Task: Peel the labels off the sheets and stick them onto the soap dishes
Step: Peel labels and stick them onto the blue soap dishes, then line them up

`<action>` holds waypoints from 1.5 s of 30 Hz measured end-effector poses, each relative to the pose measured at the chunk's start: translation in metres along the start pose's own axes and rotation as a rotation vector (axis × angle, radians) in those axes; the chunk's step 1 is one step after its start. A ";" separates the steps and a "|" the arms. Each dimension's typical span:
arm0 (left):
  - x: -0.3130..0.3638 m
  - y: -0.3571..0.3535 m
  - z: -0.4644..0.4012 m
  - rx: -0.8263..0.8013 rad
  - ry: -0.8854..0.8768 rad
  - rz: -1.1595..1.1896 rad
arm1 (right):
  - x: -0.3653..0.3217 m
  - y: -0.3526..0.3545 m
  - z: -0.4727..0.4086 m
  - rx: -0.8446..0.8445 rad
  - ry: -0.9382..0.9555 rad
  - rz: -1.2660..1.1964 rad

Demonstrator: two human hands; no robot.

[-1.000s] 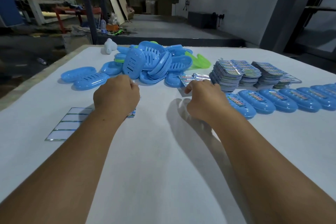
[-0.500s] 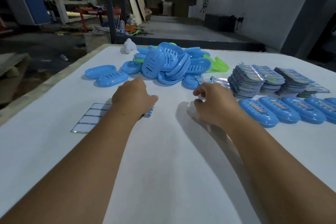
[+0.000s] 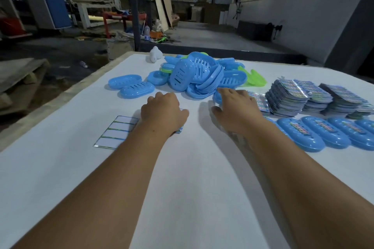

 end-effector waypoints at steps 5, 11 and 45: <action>0.001 0.002 0.001 0.028 -0.013 -0.015 | 0.001 -0.010 -0.010 0.002 -0.063 0.097; 0.006 0.008 0.000 0.073 -0.027 0.010 | 0.010 0.007 -0.001 0.064 -0.095 0.056; 0.003 0.001 0.001 0.031 -0.032 0.070 | -0.002 0.004 0.029 -0.267 0.129 -0.395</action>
Point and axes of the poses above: each hand's wrist, its own z-axis away from the middle knuckle, its own y-axis out of the back of the hand, x = y × z, the point moved 9 cm from there along -z, towards the middle knuckle, and after that the axes turned 6 degrees about -y, right-handed, at the moved point
